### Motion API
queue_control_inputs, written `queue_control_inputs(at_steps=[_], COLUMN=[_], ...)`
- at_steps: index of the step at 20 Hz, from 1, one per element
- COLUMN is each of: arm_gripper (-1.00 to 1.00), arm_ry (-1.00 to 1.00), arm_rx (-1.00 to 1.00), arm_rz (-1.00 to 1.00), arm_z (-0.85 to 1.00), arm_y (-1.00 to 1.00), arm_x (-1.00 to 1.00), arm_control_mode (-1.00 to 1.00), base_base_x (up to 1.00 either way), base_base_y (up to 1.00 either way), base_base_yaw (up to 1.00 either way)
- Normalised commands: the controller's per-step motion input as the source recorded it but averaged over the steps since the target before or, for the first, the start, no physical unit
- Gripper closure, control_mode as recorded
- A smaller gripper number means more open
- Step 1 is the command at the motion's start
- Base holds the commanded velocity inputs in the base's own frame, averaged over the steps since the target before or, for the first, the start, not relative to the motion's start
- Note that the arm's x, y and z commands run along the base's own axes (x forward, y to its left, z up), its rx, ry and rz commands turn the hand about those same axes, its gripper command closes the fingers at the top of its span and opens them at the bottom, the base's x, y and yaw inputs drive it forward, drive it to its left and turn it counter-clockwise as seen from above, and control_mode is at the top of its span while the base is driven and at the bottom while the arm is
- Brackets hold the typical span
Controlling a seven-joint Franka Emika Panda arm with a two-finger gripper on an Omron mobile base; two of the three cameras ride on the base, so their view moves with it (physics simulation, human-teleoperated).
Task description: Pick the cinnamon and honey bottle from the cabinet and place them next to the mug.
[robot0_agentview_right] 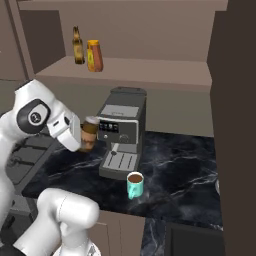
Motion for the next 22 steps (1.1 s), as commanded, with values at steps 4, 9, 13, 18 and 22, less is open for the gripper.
queue_control_inputs(at_steps=[4,9,13,18,22], arm_gripper=[1.0,1.0,1.0,1.0,1.0], arm_ry=[-0.09,-0.04,-0.05,-0.02,0.0], arm_rx=[0.0,0.0,-0.01,-0.1,-0.1], arm_rz=[-0.3,-0.28,-0.28,-0.15,-0.02], arm_z=[-0.87,-0.83,-0.69,-0.4,-0.35], arm_y=[0.32,0.14,0.01,0.0,0.0], arm_x=[0.37,0.32,0.18,0.03,0.0], arm_control_mode=[-1.0,-1.0,-1.0,-1.0,-1.0], base_base_x=[0.0,0.0,0.0,0.0,0.0], base_base_y=[0.0,0.0,0.0,0.0,0.0], base_base_yaw=[0.0,0.0,0.0,0.0,0.0])
